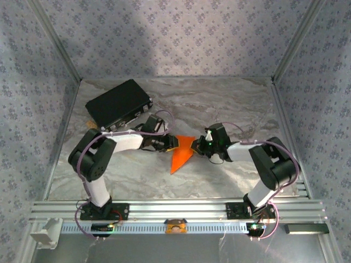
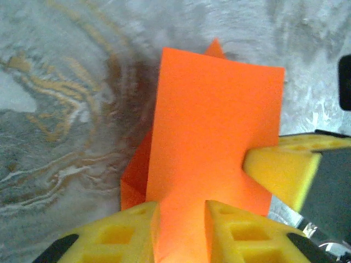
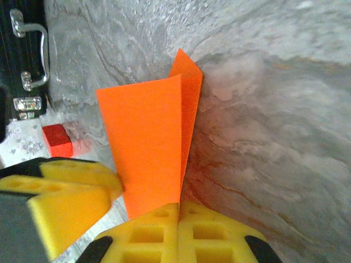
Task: Fold a paper plane with a square sheet of paper (pick it up from the middle)
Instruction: Fold the wing for the fifth time at the center of the table.
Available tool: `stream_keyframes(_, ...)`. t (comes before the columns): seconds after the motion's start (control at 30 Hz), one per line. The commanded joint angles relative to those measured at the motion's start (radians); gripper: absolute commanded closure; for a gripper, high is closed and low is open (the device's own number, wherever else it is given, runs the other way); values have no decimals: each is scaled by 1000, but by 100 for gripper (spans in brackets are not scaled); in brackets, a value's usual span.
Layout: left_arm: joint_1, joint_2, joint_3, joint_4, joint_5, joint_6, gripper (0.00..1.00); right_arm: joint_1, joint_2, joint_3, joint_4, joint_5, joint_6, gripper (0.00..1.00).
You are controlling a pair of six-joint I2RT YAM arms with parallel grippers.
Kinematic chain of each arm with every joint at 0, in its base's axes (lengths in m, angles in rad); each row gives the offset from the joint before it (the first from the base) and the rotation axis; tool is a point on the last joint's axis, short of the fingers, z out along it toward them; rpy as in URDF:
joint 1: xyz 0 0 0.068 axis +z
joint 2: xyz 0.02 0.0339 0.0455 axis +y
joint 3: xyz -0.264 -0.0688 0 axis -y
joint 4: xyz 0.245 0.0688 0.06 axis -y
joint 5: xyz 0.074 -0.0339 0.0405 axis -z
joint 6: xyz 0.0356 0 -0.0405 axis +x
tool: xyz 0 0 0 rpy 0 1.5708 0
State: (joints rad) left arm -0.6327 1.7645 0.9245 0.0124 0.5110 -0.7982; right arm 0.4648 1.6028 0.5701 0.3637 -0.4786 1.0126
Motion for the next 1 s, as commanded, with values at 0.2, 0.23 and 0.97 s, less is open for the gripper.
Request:
stream_keyframes(0.2, -149, -168, -44, -114, -221, 218, 61, -1, -129, -52, -65, 164, 152, 100)
stream_keyframes(0.23, -167, -176, -46, -125, -243, 237, 61, 0, -129, -51, -63, 162, 160, 100)
stream_keyframes(0.97, -449, -23, 135, -378, -734, 457, 53, 15, -100, 17, -68, 119, 171, 100)
